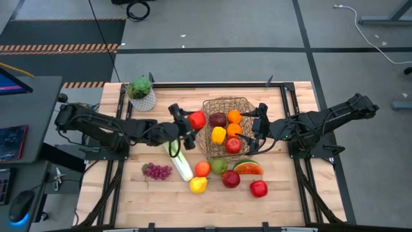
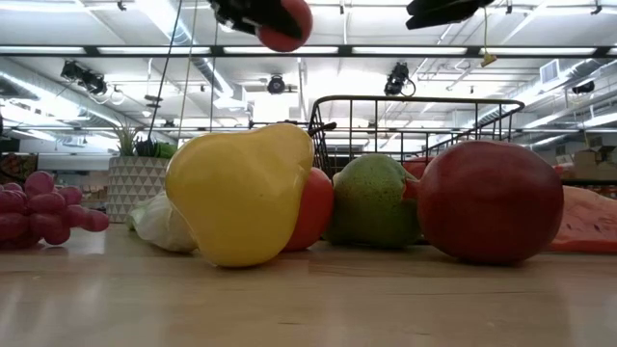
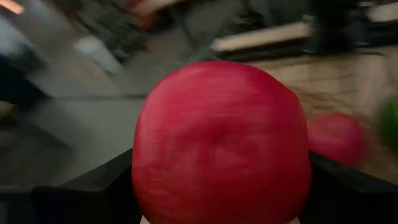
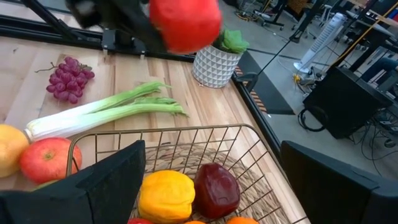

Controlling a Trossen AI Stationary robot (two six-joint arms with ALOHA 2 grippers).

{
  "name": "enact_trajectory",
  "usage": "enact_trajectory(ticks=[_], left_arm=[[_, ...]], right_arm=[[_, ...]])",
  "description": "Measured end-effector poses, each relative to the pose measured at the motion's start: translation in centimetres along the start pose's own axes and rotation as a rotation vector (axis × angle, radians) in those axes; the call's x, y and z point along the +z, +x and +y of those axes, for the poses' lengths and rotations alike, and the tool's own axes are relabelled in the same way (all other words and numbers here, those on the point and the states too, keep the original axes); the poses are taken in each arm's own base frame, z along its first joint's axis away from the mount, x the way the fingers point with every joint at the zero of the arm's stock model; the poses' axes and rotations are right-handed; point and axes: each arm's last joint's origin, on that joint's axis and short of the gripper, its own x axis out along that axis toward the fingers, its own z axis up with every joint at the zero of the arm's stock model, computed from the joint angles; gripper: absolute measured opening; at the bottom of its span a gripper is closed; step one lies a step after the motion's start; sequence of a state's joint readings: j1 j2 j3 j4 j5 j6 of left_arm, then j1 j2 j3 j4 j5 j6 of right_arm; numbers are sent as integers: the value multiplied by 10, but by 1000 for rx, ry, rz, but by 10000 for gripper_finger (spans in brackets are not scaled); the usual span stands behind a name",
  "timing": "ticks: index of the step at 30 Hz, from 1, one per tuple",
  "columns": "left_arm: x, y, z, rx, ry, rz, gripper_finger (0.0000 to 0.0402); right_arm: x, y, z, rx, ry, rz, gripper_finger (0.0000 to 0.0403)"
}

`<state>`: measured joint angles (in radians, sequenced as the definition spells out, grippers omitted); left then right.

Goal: Build produce basket
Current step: Put the red apple into the brown wire basket

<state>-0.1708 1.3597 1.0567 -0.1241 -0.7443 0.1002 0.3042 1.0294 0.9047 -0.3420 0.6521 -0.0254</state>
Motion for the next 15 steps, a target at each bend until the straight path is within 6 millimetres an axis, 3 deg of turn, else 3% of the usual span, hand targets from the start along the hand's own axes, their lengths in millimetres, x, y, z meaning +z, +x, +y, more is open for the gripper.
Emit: enact_trajectory(ticks=[6, 15], left_arm=[[12, 0, 8, -162, -116, 26, 315], [15, 1, 8, -169, -209, 3, 315]], right_arm=[[1, 0, 1, 25, 9, -12, 375], [2, 0, 1, 48, 16, -15, 375]])
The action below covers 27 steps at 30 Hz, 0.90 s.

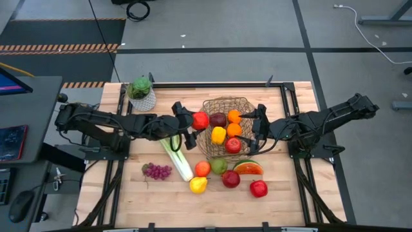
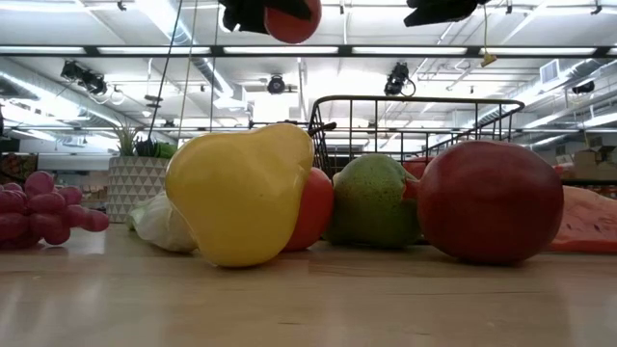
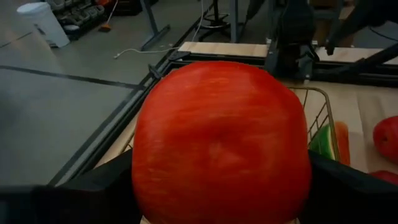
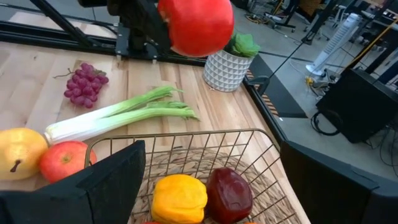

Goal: Build produce basket
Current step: Put the red apple into the brown wire basket

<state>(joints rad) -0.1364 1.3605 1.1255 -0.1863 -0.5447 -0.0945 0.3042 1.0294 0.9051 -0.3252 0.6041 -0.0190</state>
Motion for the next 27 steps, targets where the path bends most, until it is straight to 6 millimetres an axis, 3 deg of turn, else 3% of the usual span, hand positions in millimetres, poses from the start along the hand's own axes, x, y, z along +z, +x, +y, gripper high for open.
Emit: enact_trajectory(ticks=[11, 18, 23, 27], left_arm=[[-1, 2, 1, 5, 0, 7, 315], [-15, 28, -14, 8, 42, 38, 315], [-20, 44, -23, 6, 276, 12, 315], [-21, 50, -26, 21, 587, -3, 315]], right_arm=[[0, 0, 0, 4, 2, -3, 375], [3, 3, 3, 66, 18, -77, 375], [-1, 9, 4, 100, 1, -143, 375], [1, 12, 1, 85, 62, -192, 375]])
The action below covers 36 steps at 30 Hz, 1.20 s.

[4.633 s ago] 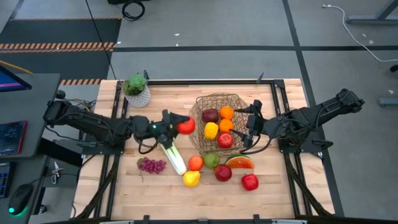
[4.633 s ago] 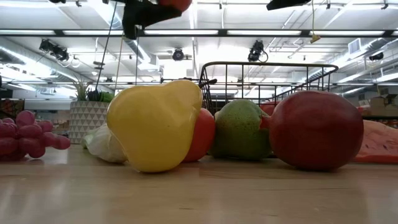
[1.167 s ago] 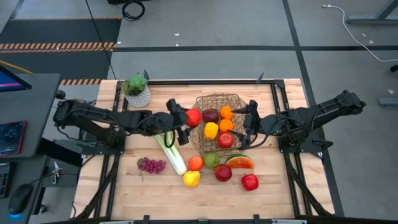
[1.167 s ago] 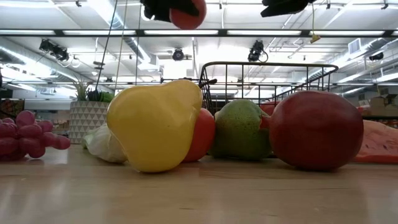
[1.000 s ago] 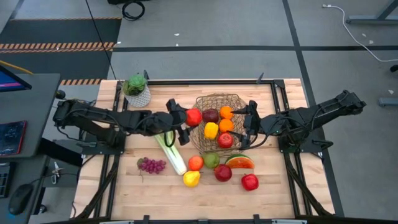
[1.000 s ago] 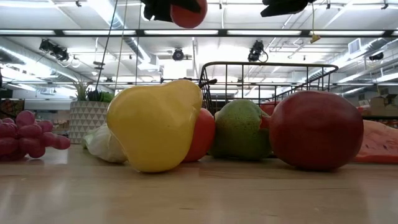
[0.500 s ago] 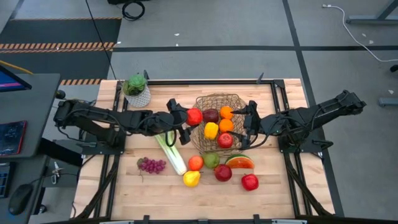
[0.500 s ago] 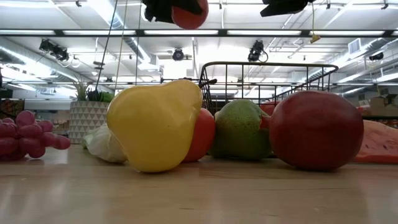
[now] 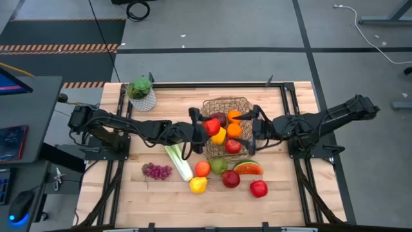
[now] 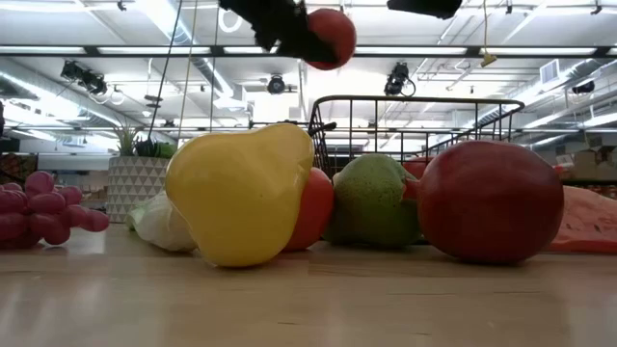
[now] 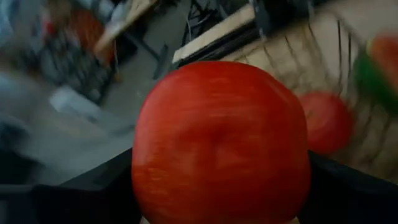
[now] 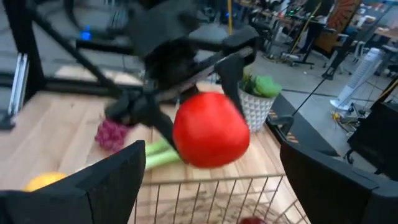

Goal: Build produce basket
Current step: Put the red apple into the brown wire basket

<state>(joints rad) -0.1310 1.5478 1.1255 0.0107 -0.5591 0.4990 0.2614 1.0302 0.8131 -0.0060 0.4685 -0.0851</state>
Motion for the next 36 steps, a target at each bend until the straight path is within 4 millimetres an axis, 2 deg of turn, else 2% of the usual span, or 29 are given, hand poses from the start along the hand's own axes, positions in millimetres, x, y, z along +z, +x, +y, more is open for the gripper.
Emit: enact_trajectory(ticks=[4, 9, 17, 23, 36], left_arm=[[5, 0, 4, 41, 309, -41, 315], [16, -3, 8, 114, 504, -121, 315], [16, 2, 5, 141, 865, -114, 315], [17, 2, 4, 146, 942, -114, 315], [19, -1, 1, 152, 1094, -119, 315]], right_arm=[[1, 2, -5, -7, 82, -12, 375], [-4, 11, -6, -24, 123, 13, 380], [-1, 21, -1, -18, 153, -46, 399], [-2, 23, 1, 7, 176, -45, 400], [-13, 41, 4, -11, 136, 6, 400]])
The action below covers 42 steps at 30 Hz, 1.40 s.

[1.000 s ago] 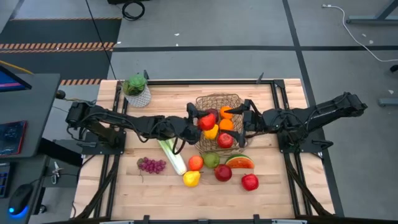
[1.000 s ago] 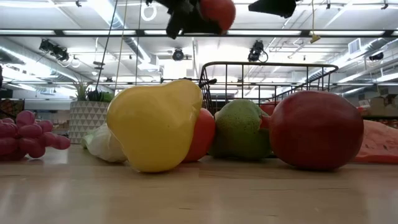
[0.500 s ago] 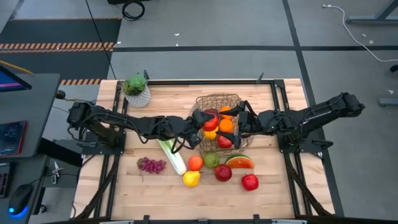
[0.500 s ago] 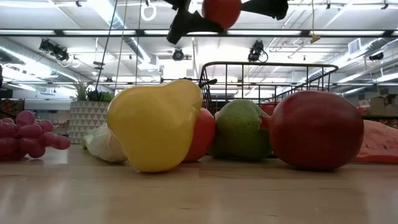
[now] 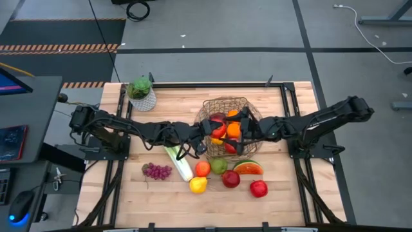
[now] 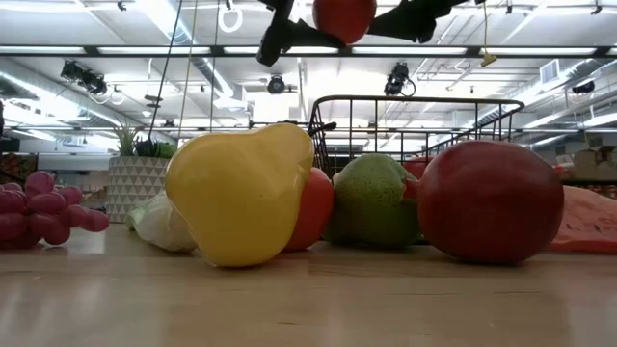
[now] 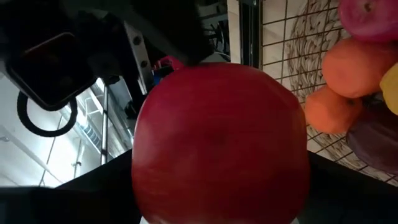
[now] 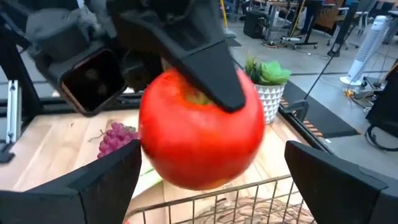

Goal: Build produce basket
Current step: Put the red apple into the brown wire basket

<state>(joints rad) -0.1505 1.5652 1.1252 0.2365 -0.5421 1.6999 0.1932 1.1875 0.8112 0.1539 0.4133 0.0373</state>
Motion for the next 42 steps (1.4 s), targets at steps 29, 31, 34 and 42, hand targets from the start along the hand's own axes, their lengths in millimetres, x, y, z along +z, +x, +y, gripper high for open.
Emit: enact_trajectory(ticks=[29, 31, 34, 42], left_arm=[[7, -2, 4, 51, 47, -146, 315], [7, -3, 4, 50, 31, -149, 315], [7, -2, 4, 49, 25, -149, 315], [7, -2, 4, 49, 28, -149, 315]], right_arm=[[3, 22, -8, 285, -82, -114, 391], [3, 22, -8, 285, -82, -114, 383], [3, 22, -8, 285, -78, -114, 369], [3, 22, -8, 285, -71, -113, 361]])
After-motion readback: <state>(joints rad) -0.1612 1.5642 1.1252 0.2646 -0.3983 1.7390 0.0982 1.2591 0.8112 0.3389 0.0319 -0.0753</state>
